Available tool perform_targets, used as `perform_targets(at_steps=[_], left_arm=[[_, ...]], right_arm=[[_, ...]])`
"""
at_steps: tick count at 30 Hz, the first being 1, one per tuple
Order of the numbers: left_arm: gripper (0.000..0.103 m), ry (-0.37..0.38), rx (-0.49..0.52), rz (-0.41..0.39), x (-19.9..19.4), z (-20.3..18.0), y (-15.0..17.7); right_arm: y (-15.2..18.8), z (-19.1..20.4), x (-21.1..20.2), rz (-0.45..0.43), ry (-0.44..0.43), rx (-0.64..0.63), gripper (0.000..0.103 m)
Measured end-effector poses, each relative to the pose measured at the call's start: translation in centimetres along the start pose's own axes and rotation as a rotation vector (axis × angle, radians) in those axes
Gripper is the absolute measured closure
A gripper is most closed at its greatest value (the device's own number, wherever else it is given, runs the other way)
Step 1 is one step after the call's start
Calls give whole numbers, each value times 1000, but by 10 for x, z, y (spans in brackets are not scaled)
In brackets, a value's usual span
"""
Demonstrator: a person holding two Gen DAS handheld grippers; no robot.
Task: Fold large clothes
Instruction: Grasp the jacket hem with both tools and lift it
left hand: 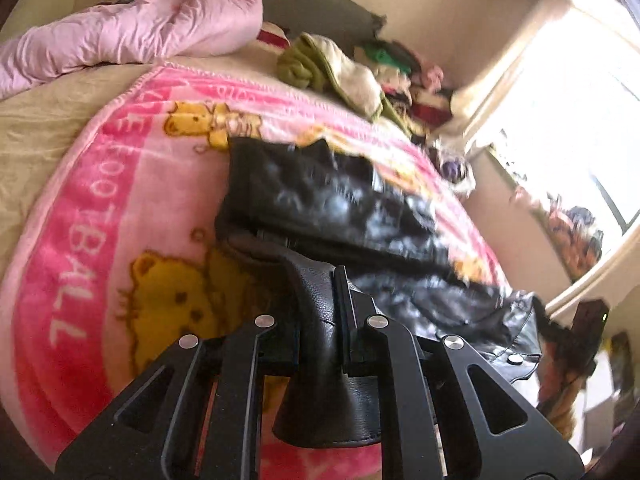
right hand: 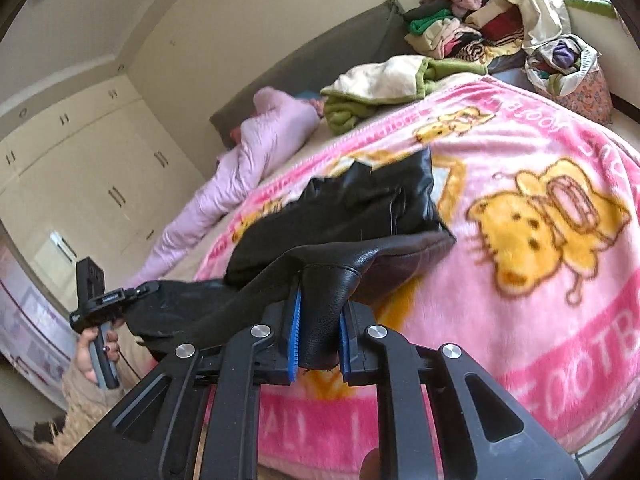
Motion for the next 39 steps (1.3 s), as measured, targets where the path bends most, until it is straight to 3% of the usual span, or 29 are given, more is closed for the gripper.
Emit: perform_targets(at_steps=[14, 31, 39], left_arm=[[96, -6, -82, -94, 12, -5, -40], [95, -77, -144, -178, 46, -13, -75], [94, -93, -215, -191, 70, -3, -91]], right_arm=[[-63, -6, 31, -103, 5, 67, 90], [-108, -27, 80, -98, 54, 74, 90], [-122, -48, 109, -66, 119, 113, 90]])
Point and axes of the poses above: each gripper's, at about its wrist camera, not at the fingertips, and x roughly the way its jaws point, z to its left, y to its underside, the point moved 1 cm from there along x, roughly the way its jaws point, and after that the axes turned 9 degrees about -x, right-handed, at the moved point
